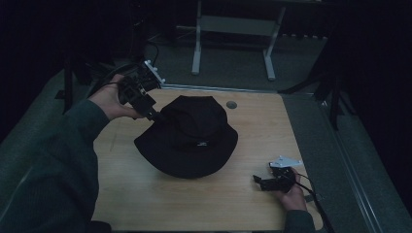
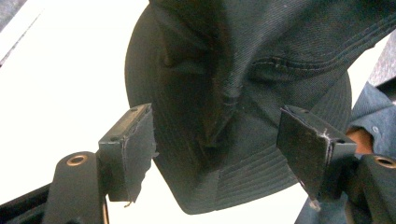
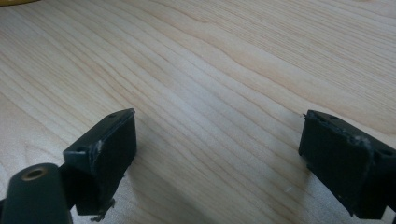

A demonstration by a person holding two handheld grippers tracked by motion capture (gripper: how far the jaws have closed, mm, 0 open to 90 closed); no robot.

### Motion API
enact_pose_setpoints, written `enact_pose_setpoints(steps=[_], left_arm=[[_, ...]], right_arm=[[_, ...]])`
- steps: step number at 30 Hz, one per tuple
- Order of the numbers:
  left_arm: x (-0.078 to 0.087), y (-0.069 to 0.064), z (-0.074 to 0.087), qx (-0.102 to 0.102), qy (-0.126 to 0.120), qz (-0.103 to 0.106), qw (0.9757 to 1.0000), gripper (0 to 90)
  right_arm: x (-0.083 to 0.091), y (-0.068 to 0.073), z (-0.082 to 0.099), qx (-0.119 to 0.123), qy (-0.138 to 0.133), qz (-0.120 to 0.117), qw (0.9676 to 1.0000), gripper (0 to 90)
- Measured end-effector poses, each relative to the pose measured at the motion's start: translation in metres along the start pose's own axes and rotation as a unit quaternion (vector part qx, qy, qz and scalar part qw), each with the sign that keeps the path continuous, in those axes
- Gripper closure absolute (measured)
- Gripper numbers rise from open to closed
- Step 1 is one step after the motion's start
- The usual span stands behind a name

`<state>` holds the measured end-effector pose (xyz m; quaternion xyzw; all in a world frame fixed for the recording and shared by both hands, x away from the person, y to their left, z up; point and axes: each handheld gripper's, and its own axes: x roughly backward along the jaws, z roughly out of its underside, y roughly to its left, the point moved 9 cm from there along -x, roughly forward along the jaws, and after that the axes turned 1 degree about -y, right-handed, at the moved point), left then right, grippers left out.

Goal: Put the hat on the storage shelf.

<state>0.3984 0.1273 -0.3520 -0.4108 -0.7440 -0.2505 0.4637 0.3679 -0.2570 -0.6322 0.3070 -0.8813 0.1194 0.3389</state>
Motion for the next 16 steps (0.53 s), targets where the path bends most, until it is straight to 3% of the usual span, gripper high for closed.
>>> enact_pose_setpoints(steps=[1,14,16], left_arm=[[0.002,0.003,0.003,0.007,-0.006,-0.009,0.9999,30.3],[0.011,0.013,0.022,0.033,-0.038,-0.032,0.9982,31.4],[0.011,0.013,0.026,0.038,-0.046,-0.048,0.9971,31.4]], right_arm=[[0.0,0.0,0.0,0.0,0.0,0.0,1.0,11.1],[0.0,0.0,0.0,-0.001,0.0,0.0,1.0,11.1],[0.0,0.0,0.0,-0.002,0.0,-0.001,1.0,11.1]])
